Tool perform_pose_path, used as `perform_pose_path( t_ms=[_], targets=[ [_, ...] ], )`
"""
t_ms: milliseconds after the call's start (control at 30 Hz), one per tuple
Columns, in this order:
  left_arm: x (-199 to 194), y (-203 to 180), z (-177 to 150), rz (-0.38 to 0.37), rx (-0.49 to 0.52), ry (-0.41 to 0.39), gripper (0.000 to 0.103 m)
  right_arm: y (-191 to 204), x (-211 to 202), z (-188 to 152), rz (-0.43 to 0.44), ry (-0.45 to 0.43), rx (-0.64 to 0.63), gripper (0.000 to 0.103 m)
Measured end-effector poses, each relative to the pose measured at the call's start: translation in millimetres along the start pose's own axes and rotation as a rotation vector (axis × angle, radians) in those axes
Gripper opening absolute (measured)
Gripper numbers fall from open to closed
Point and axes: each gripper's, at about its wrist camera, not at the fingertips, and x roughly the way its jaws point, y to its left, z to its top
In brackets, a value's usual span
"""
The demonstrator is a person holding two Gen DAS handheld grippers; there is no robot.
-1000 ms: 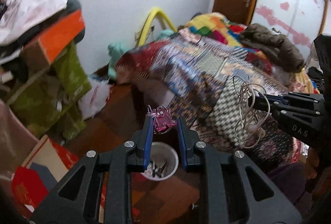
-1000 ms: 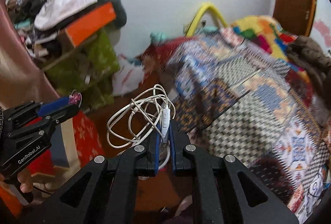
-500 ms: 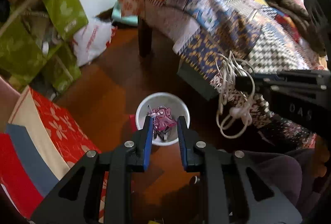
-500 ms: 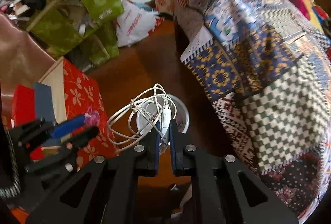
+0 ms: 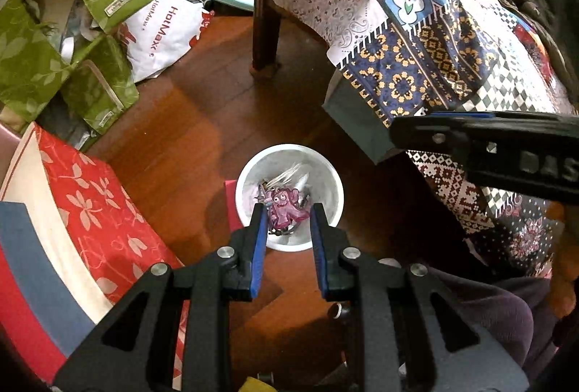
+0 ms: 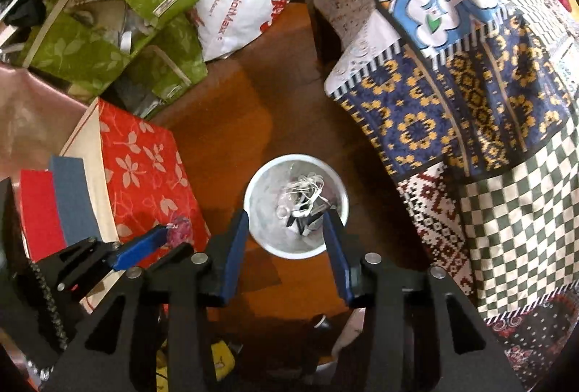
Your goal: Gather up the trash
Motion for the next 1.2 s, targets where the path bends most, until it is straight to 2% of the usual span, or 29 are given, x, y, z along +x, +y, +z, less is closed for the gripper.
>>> perform_pose_path(
  t_ms=[133,200,300,400,533,733,867,1000,1200],
  targets=[
    [11.5,-5.7,12.0,0.01,0.0,0.023,0.023,-9.6,-15.4,-3.5,-0.005,-0.032,0.005,0.039],
    [16.2,-8.3,14.4,0.026,0.007,0.043,0.031,-12.6,-24.6,-8.3,-0.006,-0.047,0.006,0.039],
    [15.1,-11.1,14.0,0.017,0.007,0.05,0.031,-13.4,-38.6,-16.7,-0.028,-0.076,-0.008,0.039],
    [1.0,-17.2,10.1,0.022,0.028,0.029,0.031,-9.4,-55.1,-26.9,-0.065,-0.113,-0.042,0.039],
    [-35.3,-25.8,2.2,0.024,0.045,-0.037,0.032,-3.6,-81.2,-44.3,-0.088,-0.165,-0.076,0.039],
    [-115.8,-39.6,-14.1,0.029,0.083,-0.198,0.032,9.2,-131.3,-78.4,-0.076,-0.276,-0.081,0.039],
    [-173.0,-49.9,-28.2,0.02,0.107,-0.317,0.032,21.9,-175.9,-106.5,-0.102,-0.389,-0.099,0.039],
    [-229.1,-66.2,-46.7,0.001,0.139,-0.439,0.032,31.5,-229.4,-140.6,-0.125,-0.537,-0.101,0.039],
    [-309.2,-94.0,-82.1,-0.084,0.194,-0.624,0.032,39.0,-309.3,-201.7,-0.181,-0.791,-0.052,0.039]
  ],
)
